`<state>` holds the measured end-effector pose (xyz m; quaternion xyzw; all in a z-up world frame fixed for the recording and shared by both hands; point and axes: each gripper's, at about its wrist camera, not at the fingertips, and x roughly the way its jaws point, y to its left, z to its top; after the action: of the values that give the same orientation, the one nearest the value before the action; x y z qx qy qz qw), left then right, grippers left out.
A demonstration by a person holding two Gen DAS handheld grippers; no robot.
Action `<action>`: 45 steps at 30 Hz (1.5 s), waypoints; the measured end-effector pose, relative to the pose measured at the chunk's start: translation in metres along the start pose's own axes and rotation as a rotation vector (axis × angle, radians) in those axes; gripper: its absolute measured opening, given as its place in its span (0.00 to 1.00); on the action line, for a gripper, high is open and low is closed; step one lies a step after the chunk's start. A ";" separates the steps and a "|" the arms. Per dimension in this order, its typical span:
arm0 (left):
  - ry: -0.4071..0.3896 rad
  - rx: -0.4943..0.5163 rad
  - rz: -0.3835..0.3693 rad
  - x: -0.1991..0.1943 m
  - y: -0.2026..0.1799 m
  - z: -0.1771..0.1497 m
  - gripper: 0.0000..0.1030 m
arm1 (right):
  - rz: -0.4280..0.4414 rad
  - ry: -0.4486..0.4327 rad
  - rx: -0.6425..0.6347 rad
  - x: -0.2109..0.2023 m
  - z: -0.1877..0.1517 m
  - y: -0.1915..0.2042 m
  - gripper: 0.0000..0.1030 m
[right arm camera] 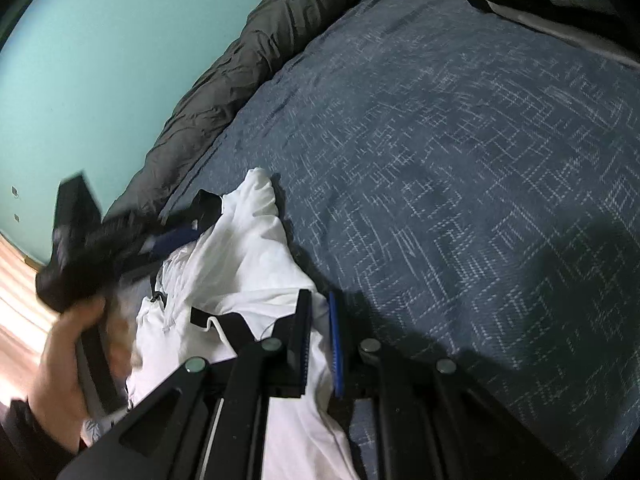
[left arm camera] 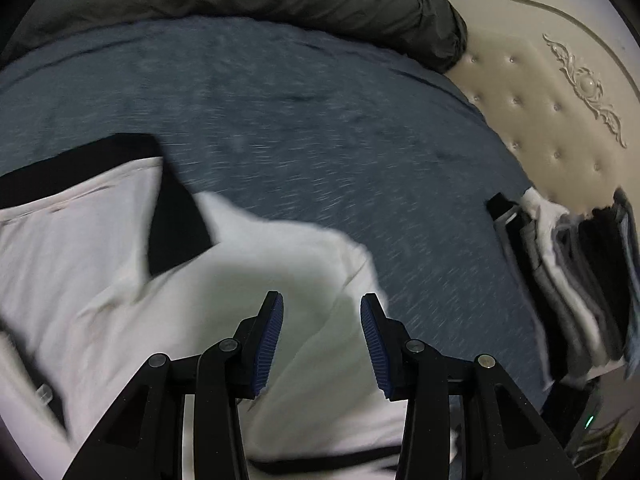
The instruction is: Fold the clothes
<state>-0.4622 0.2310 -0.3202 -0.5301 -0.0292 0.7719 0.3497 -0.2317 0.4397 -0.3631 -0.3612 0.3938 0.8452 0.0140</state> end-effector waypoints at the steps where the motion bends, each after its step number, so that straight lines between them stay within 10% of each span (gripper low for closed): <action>1: 0.007 -0.007 0.001 0.007 -0.002 0.005 0.43 | 0.002 0.001 0.004 0.001 0.000 -0.001 0.08; 9: 0.065 -0.032 0.015 0.044 -0.011 0.027 0.42 | 0.016 0.006 0.009 0.003 0.001 -0.011 0.08; 12: 0.086 -0.037 0.021 0.056 -0.014 0.034 0.05 | 0.023 0.009 0.019 0.002 0.001 -0.016 0.08; 45: 0.072 -0.021 0.020 0.083 -0.019 0.063 0.06 | -0.011 -0.025 0.069 -0.015 -0.018 -0.029 0.07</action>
<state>-0.5216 0.3135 -0.3509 -0.5614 -0.0195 0.7554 0.3373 -0.2013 0.4516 -0.3809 -0.3519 0.4206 0.8354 0.0362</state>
